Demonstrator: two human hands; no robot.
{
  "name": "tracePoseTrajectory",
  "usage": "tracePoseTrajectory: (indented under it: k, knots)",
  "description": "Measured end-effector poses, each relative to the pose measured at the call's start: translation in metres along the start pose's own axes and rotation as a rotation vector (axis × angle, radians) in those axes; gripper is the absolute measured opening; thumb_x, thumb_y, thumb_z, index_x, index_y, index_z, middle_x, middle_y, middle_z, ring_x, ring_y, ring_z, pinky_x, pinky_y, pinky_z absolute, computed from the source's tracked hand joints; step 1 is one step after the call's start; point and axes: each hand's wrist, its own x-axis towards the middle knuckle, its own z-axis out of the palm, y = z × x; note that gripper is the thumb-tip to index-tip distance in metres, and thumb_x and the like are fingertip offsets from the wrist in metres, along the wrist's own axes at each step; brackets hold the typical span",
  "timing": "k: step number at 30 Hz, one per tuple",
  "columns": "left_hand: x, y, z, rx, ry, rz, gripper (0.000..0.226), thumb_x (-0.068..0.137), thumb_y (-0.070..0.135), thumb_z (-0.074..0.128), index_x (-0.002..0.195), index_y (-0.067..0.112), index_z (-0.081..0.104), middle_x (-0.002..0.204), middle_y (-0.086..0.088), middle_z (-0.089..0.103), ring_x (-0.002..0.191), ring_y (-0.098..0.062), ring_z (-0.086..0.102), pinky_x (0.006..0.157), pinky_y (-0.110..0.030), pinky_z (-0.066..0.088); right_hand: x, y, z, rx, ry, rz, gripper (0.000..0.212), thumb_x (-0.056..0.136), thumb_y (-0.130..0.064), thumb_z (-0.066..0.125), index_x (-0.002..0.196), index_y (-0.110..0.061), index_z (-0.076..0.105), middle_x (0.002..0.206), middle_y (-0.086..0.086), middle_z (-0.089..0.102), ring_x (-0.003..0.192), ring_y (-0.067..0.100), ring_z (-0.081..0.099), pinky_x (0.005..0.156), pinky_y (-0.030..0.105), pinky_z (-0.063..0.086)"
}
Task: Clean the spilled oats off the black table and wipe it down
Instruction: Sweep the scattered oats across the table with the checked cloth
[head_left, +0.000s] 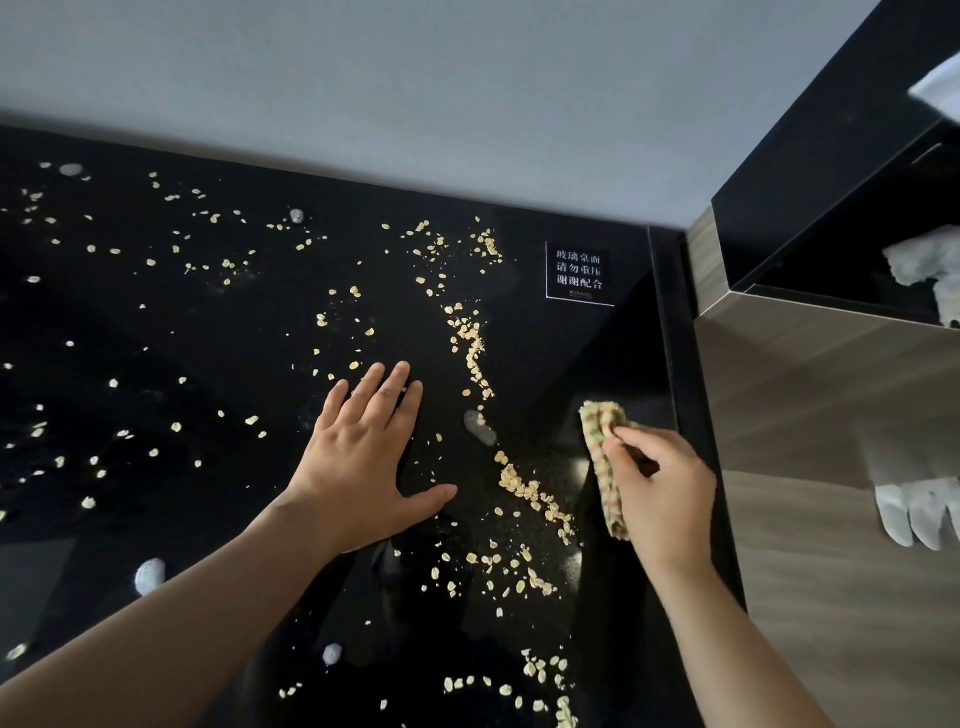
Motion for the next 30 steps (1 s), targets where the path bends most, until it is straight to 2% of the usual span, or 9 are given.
tracePoseTrajectory:
  k: [3,8,12,16,21,24,26,28,30]
  knots:
    - [0.001,0.000,-0.004,-0.040,-0.002,-0.003,0.109,0.067,0.086,0.026,0.150,0.016,0.024,0.160,0.001,0.009,0.147,-0.018,0.002,0.119,-0.041,0.003,-0.021,-0.012,0.018,0.014,-0.009,-0.058,0.022,0.081,-0.005,0.072,0.103,-0.008,0.073,0.104,0.003,0.069,0.092,0.007,0.063,0.087,0.012,0.048]
    - [-0.007,-0.007,-0.030,-0.201,0.004,-0.061,0.105,0.067,0.085,0.022,0.149,0.021,0.025,0.158,0.010,0.014,0.146,-0.006,0.005,0.120,-0.032,0.004,-0.043,-0.040,0.032,0.058,-0.242,-0.222,0.018,0.084,-0.011,0.070,0.102,-0.014,0.074,0.101,-0.011,0.066,0.094,0.000,0.061,0.088,0.016,0.049]
    - [-0.052,0.005,-0.028,-0.220,-0.029,-0.082,0.104,0.068,0.083,0.023,0.152,0.022,0.017,0.158,0.013,0.007,0.145,-0.003,0.000,0.119,-0.030,-0.001,-0.040,-0.036,0.004,0.106,-0.115,-0.128,0.021,0.082,-0.009,0.072,0.102,-0.013,0.074,0.099,-0.010,0.066,0.089,0.001,0.063,0.078,0.023,0.055]
    - [-0.086,0.012,-0.012,-0.183,-0.056,-0.070,0.101,0.072,0.081,0.032,0.151,0.019,0.020,0.159,0.010,0.006,0.146,-0.007,-0.002,0.119,-0.034,-0.001,-0.047,-0.012,-0.023,0.064,0.016,0.033,0.019,0.082,-0.006,0.071,0.101,-0.009,0.074,0.100,0.000,0.068,0.088,0.002,0.062,0.080,0.011,0.049]
    - [-0.098,0.013,0.002,-0.046,-0.074,-0.052,0.102,0.071,0.078,0.040,0.148,0.013,0.030,0.157,0.000,0.021,0.145,-0.019,0.015,0.117,-0.045,0.014,-0.068,-0.005,-0.008,0.007,0.063,0.100,0.020,0.083,-0.004,0.070,0.103,-0.004,0.072,0.107,0.008,0.068,0.093,0.017,0.064,0.081,0.015,0.044]
    - [-0.096,0.014,0.005,-0.028,-0.088,-0.049,0.107,0.068,0.082,0.039,0.149,0.014,0.026,0.158,-0.001,0.019,0.146,-0.020,0.013,0.118,-0.046,0.011,-0.082,-0.027,0.016,0.019,-0.012,-0.017,0.020,0.083,-0.004,0.070,0.103,-0.005,0.073,0.106,0.005,0.068,0.092,0.011,0.062,0.086,0.018,0.049]
    - [-0.095,0.014,0.006,-0.035,-0.089,-0.049,0.110,0.066,0.086,0.036,0.150,0.014,0.024,0.159,-0.001,0.015,0.147,-0.020,0.009,0.118,-0.045,0.006,-0.088,-0.041,0.028,0.043,-0.099,-0.099,0.019,0.083,-0.005,0.070,0.102,-0.007,0.073,0.105,0.002,0.068,0.093,0.001,0.059,0.088,0.008,0.044]
    - [-0.095,0.013,0.005,-0.019,-0.102,-0.043,0.114,0.064,0.088,0.032,0.150,0.015,0.022,0.160,0.000,0.011,0.147,-0.020,0.005,0.118,-0.046,0.003,-0.087,-0.047,0.028,0.074,-0.137,-0.112,0.019,0.083,-0.006,0.070,0.102,-0.009,0.073,0.102,-0.003,0.067,0.089,-0.009,0.057,0.085,0.003,0.042]
    - [-0.095,0.013,0.005,-0.009,-0.108,-0.041,0.116,0.063,0.089,0.028,0.151,0.015,0.018,0.160,0.000,0.005,0.147,-0.019,0.000,0.118,-0.045,-0.001,-0.082,-0.045,0.015,0.096,-0.106,-0.075,0.021,0.084,-0.007,0.070,0.104,-0.011,0.073,0.101,-0.006,0.066,0.089,-0.008,0.059,0.081,0.007,0.046]
